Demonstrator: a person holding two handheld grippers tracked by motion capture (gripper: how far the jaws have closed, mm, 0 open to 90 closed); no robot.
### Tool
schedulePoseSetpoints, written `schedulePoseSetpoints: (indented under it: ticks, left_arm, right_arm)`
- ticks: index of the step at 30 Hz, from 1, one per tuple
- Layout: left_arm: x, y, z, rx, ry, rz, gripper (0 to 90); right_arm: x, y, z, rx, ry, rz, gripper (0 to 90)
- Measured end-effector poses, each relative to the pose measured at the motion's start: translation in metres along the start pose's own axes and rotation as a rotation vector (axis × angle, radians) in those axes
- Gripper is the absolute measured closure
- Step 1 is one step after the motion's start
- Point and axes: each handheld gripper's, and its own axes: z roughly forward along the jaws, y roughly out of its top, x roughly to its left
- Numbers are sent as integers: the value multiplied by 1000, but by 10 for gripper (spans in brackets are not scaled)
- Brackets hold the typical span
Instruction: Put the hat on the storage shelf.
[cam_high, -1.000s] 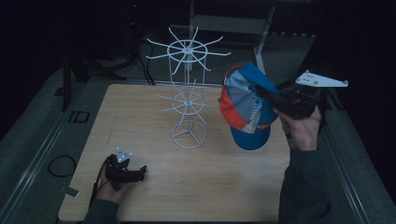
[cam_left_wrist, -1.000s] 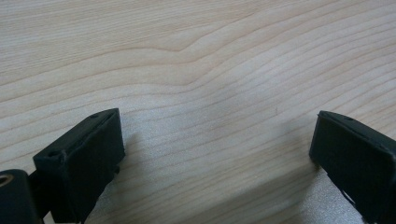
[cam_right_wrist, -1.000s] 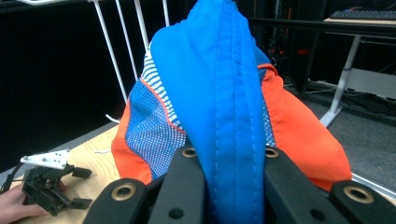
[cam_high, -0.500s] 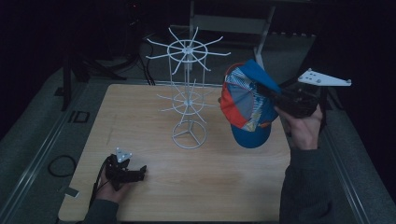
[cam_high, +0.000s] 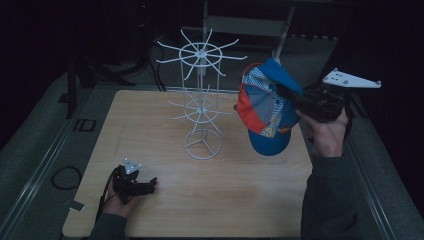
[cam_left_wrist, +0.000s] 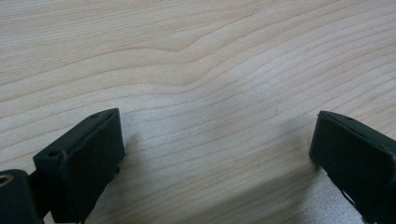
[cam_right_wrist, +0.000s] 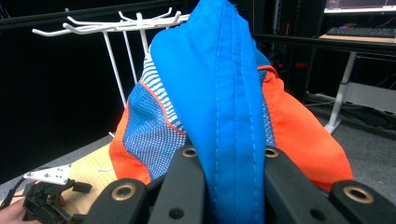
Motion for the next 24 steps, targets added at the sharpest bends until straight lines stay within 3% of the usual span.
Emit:
schedulePoseSetpoints:
  ticks: [24]
  left_arm:
    - [0,0,0,-4,1,-2,31]
  right_arm:
    - [3,31,-7,-73,45,-14,874]
